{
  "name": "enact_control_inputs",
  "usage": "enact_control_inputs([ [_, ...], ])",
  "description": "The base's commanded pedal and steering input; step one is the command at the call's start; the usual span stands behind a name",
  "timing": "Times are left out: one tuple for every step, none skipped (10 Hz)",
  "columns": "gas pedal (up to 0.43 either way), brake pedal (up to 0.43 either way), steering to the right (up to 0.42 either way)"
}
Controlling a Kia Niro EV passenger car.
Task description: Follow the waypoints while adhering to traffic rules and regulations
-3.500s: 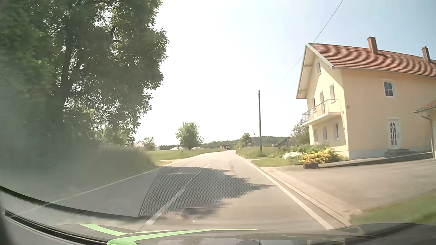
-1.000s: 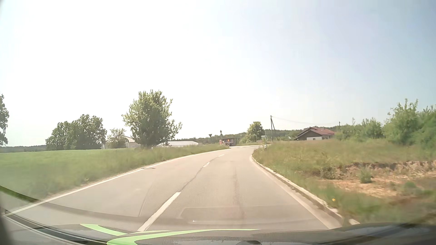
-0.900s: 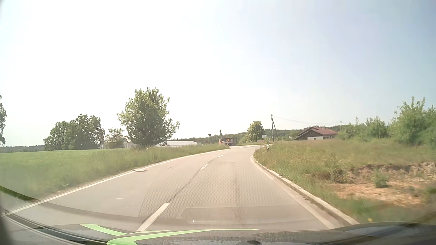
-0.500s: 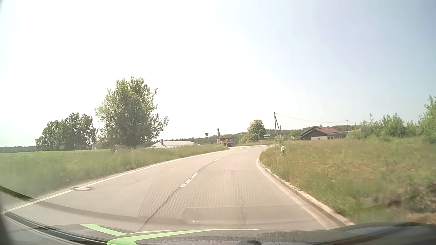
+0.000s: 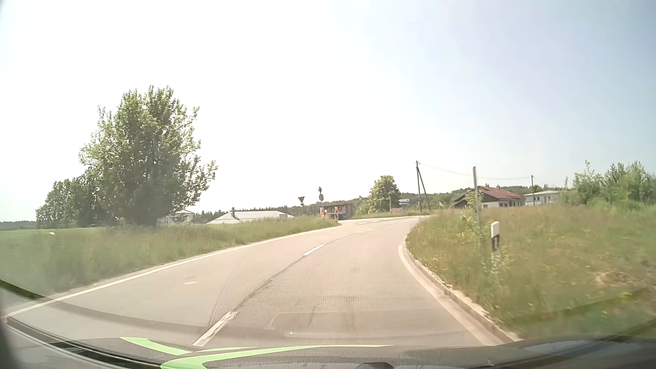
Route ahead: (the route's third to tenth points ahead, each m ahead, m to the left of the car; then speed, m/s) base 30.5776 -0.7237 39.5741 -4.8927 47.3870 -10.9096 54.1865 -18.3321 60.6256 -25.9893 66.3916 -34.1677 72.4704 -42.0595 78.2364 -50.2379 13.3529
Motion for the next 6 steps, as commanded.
enact_control_inputs([
  [0.000, 0.000, 0.012],
  [0.000, 0.000, 0.013],
  [0.000, 0.000, 0.017],
  [0.000, 0.000, 0.026],
  [0.000, 0.000, 0.035],
  [0.000, 0.000, 0.043],
])
